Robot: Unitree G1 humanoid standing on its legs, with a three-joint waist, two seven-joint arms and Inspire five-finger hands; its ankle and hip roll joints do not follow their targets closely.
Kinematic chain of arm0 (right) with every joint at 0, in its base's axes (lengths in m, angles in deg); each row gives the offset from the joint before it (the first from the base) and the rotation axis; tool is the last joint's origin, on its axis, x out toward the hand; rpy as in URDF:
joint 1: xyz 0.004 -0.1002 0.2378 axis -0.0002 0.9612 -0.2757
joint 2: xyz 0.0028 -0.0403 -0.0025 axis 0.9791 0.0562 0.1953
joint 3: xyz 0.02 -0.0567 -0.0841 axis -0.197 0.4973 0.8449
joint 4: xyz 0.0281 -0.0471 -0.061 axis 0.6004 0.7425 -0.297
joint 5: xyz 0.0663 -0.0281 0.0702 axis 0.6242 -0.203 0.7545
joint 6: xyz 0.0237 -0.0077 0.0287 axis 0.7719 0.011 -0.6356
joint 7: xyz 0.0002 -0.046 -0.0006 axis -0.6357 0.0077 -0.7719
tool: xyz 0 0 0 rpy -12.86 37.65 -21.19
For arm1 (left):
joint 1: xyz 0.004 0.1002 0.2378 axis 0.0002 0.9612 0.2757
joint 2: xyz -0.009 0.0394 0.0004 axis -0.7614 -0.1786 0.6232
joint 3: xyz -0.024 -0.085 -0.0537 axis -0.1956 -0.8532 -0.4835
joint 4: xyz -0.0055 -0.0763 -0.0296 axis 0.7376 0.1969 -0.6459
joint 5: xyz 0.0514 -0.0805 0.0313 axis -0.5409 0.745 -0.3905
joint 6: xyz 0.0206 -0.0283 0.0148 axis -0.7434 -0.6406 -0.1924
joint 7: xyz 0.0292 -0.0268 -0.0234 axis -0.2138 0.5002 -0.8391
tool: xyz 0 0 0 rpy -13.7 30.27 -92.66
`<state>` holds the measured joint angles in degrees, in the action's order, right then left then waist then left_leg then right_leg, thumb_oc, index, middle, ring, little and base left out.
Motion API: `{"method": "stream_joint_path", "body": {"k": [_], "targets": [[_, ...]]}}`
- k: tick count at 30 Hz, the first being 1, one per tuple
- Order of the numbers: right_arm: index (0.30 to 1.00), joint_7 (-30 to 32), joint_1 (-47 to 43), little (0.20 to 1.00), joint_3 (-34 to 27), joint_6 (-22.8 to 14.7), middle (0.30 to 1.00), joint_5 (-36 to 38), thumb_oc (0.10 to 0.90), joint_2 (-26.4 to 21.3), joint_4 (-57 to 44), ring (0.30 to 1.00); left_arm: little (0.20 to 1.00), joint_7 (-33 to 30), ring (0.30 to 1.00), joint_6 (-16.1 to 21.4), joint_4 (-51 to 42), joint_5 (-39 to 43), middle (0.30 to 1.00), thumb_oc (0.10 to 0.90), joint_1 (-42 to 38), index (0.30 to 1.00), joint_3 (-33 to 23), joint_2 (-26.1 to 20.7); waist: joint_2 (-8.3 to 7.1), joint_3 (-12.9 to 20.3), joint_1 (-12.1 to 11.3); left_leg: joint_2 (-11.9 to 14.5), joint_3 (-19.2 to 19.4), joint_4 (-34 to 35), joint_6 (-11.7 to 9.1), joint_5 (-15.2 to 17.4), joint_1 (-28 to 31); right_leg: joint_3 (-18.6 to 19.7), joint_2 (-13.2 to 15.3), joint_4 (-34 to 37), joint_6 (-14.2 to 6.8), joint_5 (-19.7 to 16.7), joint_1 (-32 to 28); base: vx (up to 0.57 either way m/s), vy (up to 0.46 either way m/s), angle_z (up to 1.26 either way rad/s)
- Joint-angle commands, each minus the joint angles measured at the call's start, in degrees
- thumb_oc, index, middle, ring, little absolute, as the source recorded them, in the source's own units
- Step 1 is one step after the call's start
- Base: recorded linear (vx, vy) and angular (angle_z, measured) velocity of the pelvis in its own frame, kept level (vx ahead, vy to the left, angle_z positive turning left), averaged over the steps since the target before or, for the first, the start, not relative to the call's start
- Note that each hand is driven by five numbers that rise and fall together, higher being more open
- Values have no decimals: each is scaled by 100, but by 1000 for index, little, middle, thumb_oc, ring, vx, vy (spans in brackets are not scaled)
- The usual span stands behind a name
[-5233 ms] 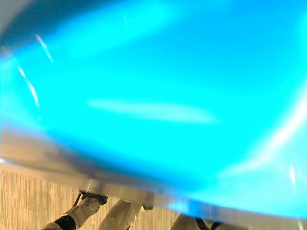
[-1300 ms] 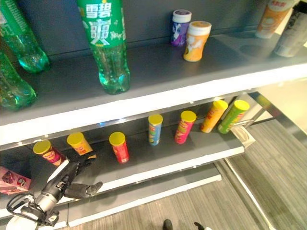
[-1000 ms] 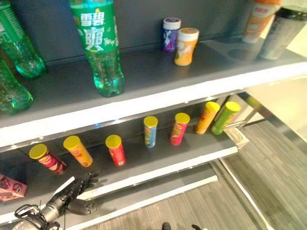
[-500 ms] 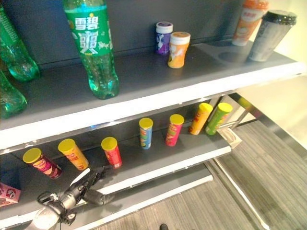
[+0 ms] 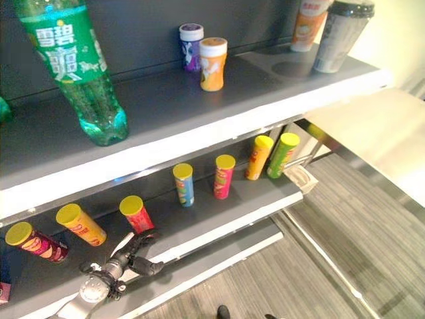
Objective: Put the goods on the table back onto the shelves and tidy them up.
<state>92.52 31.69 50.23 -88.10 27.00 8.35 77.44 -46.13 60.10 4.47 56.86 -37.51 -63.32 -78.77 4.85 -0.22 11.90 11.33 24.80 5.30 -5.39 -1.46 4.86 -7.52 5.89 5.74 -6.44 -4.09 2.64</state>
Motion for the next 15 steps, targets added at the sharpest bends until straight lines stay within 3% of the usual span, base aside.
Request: {"method": "stream_joint_path", "body": {"k": [1,7,15], "targets": [[900,231,113,900,128,-160,900,90,800,-37,-277,900,900,-425,900,528,-127,-243,900,800,-613,900,-349,-88,-246,63,72,424,-196,-30,-613,-74,229,59,121,-78,-273,37,-143,47,-40,-3],[900,364,118,900,248,-218,900,93,800,-98,-325,900,900,-883,900,537,712,-400,900,800,-1128,900,-232,80,-244,44,157,480,-140,-30,-661,-166,257,83,62,-87,-239,68,-137,48,-39,-2],[900,460,187,900,326,-251,900,61,800,-115,-463,900,900,-1214,900,539,1048,-502,900,800,-1311,900,-293,95,-258,26,182,549,-74,-30,-715,-262,308,129,-32,-91,-217,91,-124,28,-25,-2]]}}
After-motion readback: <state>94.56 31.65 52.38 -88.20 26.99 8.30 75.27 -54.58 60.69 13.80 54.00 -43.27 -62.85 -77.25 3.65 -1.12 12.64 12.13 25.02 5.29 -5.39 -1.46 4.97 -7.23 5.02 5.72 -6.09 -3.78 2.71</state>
